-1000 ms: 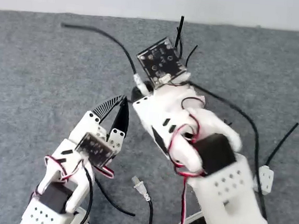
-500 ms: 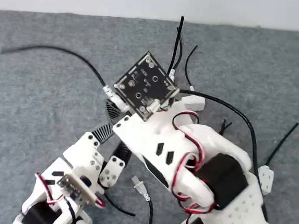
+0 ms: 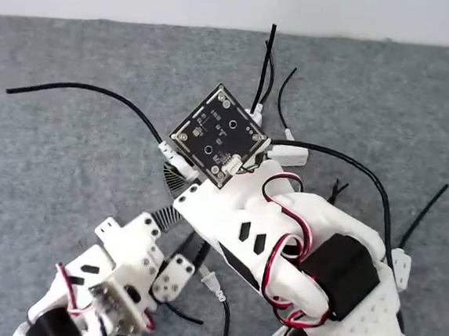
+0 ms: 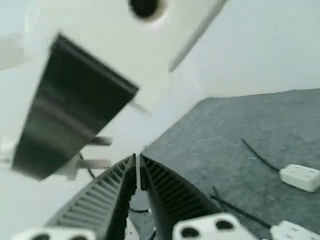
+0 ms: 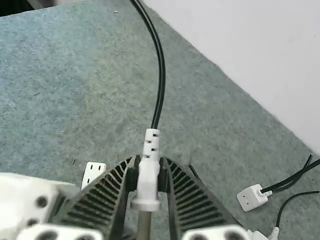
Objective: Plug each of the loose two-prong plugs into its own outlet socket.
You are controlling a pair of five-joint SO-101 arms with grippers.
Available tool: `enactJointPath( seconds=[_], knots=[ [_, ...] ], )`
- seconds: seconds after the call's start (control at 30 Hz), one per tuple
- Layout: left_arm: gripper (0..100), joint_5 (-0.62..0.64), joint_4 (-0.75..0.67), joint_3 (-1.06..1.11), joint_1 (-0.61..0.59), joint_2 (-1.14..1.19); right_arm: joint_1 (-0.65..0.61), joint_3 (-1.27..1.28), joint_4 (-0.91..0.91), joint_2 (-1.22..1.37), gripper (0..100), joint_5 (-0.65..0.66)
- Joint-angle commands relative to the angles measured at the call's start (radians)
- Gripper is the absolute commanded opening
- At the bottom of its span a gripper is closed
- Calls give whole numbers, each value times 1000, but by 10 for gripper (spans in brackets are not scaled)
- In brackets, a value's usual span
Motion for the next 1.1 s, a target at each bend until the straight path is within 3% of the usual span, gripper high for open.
enactJointPath(
  seconds=[0.0,0.5,0.7,1.07],
  knots=[
    [13,-14,81,-119,91,-17,-8,-54,7,-28,8,12],
    [13,-91,143,-147,100,-17,-25,-54,58,-28,8,12],
    [13,-91,75,-77,18,-18,-31,-68,59,-28,8,14],
    [13,-95,41,-70,8,-18,-30,-166,245,-18,8,60]
  ],
)
